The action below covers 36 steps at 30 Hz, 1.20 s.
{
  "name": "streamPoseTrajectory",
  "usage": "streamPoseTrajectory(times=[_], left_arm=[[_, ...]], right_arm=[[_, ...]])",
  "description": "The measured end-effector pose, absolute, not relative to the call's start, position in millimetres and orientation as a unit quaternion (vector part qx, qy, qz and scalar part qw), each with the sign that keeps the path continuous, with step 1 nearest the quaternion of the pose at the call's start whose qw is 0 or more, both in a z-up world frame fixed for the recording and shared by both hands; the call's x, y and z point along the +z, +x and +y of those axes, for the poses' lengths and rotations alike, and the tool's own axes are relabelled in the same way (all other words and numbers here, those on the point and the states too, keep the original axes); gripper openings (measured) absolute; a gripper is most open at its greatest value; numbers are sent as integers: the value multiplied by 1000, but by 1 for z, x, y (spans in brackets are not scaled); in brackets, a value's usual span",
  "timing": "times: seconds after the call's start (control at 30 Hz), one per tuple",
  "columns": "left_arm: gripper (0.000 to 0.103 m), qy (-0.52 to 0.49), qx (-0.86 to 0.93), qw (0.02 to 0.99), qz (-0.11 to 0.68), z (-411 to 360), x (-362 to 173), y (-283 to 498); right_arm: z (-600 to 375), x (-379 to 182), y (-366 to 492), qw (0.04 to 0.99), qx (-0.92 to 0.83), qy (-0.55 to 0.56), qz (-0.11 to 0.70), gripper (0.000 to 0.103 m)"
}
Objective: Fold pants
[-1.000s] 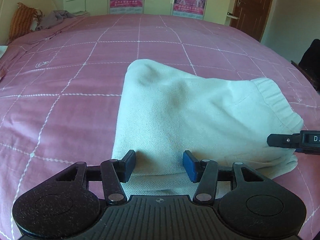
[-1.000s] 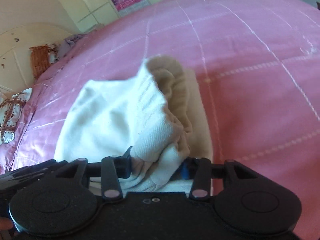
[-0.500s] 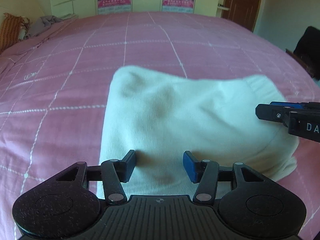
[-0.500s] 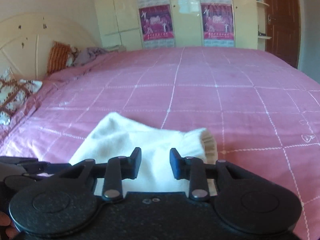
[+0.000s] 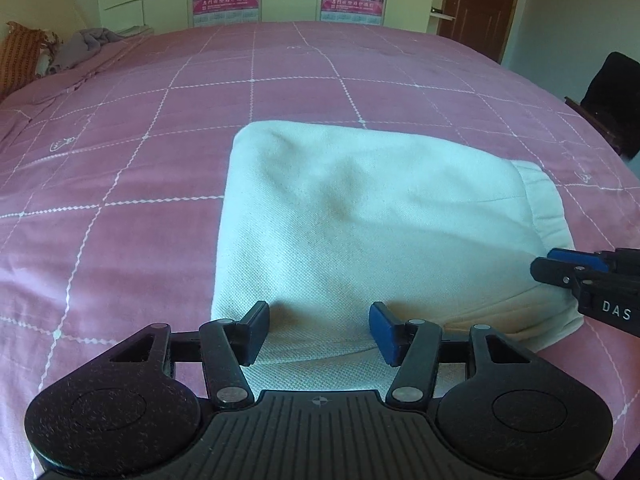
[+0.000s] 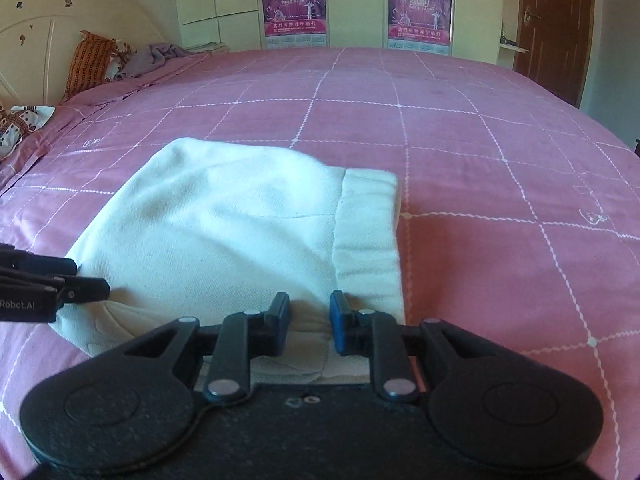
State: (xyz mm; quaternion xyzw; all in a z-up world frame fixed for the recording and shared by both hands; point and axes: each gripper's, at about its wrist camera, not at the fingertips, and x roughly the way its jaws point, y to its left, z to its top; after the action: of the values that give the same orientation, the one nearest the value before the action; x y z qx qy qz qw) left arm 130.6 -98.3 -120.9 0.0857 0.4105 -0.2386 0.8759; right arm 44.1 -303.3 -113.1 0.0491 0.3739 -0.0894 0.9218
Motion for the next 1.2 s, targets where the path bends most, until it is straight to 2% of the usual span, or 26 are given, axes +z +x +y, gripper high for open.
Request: streamPoseTrajectory(times=[0.13,0.33,0.57,0.63,0.7,0.9,1.2], left_arm=[[56,97,-236,884,392,-110,-105,146],[56,106,-219,891,383,-138,-96,186],[56,126,-193,876,424,-159,-137,228],[58,98,-195,872,438,-153,-150,234],[59,78,-188,872,444,-152,-154,236],[60,90,-192,873,439,-155,-155,233],[60,112,-185,879,424,-146,-147,201]], right_arm=[[-298,-87,54,927,-82,61,360,29],[-286,-57,113,941,-66,5,333,32],[-308,-90,166,920,-104,-8,377,31],[-324,-117,170,904,-120,7,411,27],[-330,-129,164,908,-118,16,401,26],[-342,-133,163,910,-115,58,395,26],[-326,-126,148,914,-121,30,385,26]])
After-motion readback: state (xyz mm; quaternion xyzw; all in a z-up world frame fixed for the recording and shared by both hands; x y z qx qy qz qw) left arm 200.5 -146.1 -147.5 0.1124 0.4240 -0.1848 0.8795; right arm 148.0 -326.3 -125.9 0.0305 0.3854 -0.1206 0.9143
